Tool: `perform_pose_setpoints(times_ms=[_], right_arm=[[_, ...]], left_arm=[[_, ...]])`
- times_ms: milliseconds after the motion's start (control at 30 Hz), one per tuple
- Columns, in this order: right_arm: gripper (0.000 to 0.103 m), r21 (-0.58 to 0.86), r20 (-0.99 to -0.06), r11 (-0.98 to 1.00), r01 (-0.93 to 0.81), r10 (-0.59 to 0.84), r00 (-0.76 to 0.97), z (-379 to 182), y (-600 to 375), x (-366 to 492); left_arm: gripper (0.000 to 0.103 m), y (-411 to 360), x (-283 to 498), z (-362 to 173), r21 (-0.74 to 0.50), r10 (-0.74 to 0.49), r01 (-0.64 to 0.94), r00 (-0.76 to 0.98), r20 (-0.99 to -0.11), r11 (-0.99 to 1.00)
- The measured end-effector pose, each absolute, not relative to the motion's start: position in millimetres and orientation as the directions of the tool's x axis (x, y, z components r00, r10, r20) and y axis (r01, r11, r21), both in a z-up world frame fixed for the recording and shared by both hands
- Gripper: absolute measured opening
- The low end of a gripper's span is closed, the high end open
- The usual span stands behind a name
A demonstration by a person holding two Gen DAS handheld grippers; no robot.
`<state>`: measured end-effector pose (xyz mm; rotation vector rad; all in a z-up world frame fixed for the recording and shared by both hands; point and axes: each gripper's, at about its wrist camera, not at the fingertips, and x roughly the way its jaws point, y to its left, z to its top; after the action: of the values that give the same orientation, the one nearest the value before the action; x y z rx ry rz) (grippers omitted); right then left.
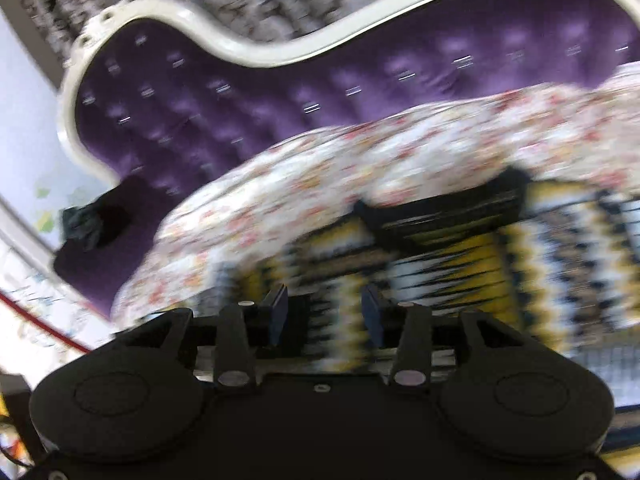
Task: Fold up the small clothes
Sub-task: 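Fold the held sleeve across the sweater body with the right gripper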
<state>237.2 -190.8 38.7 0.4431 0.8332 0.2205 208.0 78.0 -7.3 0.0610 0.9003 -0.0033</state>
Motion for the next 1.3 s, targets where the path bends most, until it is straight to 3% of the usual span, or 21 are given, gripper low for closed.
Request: perform_pose_setpoints(times_ms=[200, 300, 467, 633, 800, 867, 900, 1000, 1067, 1167, 1233, 1300], right_arm=[[0.052, 0.421, -0.704, 0.89, 0.176, 0.198, 0.682, 31.6, -273.8, 220.3], [0.052, 0.395, -0.72, 0.883, 0.254, 0.125, 0.683, 23.7, -307.6, 213.6], [0.052, 0.353, -0.751, 0.866, 0.355, 0.035, 0.659, 4.7, -351.4, 209.0], [0.052, 0.334, -0.773, 0.849, 0.409, -0.001, 0.634, -18.1, -378.1, 208.8], [0.051, 0.348, -0.777, 0.855, 0.385, 0.033, 0.628, -37.2, -376.3, 217.2], [0.023, 0.328, -0.774, 0.874, 0.359, 0.032, 0.632, -38.1, -368.7, 219.4], [0.016, 0.295, -0.783, 0.893, 0.34, 0.022, 0.622, -37.1, -362.8, 221.6], [0.012, 0.14, -0.789, 0.953, 0.268, -0.056, 0.612, -27.6, -347.7, 225.1], [0.012, 0.037, -0.787, 0.96, 0.279, -0.144, 0.6, -23.2, -348.7, 225.6], [0.014, 0.083, -0.817, 0.956, 0.281, -0.096, 0.568, -29.6, -359.6, 227.9], [0.023, 0.06, -0.803, 0.961, 0.271, -0.115, 0.585, -26.4, -355.4, 224.2], [0.024, 0.061, -0.78, 0.958, 0.28, -0.13, 0.612, -18.3, -350.5, 217.5]], left_arm=[[0.092, 37.1, 233.6, -9.8, -0.003, -0.068, 0.109, 0.601, -0.797, 0.994], [0.082, 21.6, 246.2, -17.0, -0.02, -0.095, 0.134, 0.588, -0.803, 0.991], [0.08, 1.6, 267.5, -37.2, -0.013, -0.086, 0.133, 0.555, -0.828, 0.991], [0.078, -11.6, 276.3, -46.0, 0.064, -0.046, 0.171, 0.573, -0.819, 0.983], [0.078, -6.8, 278.9, -44.9, 0.065, -0.051, 0.184, 0.562, -0.825, 0.981], [0.078, -6.4, 278.0, -45.1, 0.07, -0.053, 0.194, 0.564, -0.824, 0.978], [0.078, -6.8, 278.2, -45.4, 0.072, -0.054, 0.197, 0.565, -0.824, 0.978], [0.078, -7.7, 277.6, -44.7, 0.085, -0.052, 0.215, 0.564, -0.824, 0.973], [0.078, -7.3, 277.2, -44.0, 0.095, -0.05, 0.225, 0.562, -0.826, 0.97], [0.079, -6.2, 276.4, -43.3, 0.102, -0.047, 0.231, 0.561, -0.827, 0.968], [0.078, -5.8, 274.3, -41.3, 0.117, -0.038, 0.234, 0.566, -0.823, 0.965], [0.078, -4.5, 270.9, -37.3, 0.133, -0.026, 0.232, 0.579, -0.815, 0.964]])
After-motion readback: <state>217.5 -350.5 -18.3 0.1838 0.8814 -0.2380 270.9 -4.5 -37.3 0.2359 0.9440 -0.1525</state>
